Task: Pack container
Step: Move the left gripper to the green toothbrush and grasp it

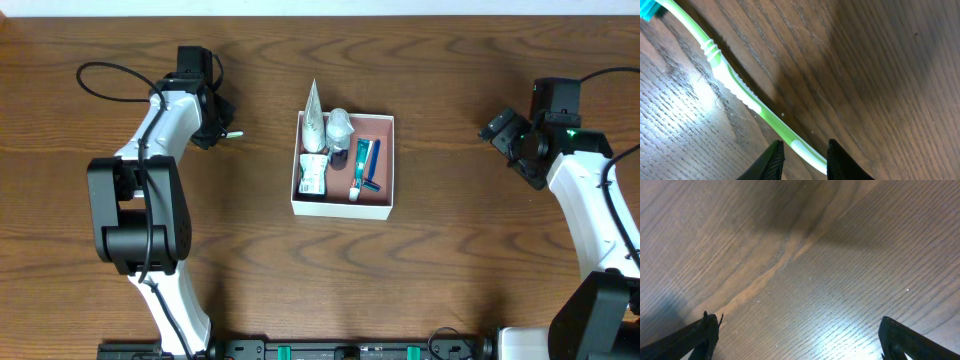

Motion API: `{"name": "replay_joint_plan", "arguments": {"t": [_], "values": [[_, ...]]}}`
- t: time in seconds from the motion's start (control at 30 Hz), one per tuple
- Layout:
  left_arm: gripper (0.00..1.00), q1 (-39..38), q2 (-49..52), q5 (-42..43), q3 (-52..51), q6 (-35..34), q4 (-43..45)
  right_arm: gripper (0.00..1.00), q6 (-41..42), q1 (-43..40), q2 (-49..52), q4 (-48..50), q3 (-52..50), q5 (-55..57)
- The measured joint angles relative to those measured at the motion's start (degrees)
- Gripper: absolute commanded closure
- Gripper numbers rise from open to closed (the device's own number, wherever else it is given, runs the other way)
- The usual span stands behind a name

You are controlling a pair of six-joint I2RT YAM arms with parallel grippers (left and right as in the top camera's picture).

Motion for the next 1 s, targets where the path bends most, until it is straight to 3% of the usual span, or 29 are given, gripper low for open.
{"name": "replay_joint_plan", "arguments": {"t": [0.43, 1.0], "values": [[0.70, 0.0, 0.0, 0.2, 0.0, 0.0, -2.8, 0.01, 0.0, 0.0, 0.0, 0.0, 0.0, 0.0], [0.70, 0.0, 3.5, 0.4, 0.2, 0.0, -0.2, 0.01, 0.0, 0.0, 0.0, 0.0, 0.0, 0.0]]}}
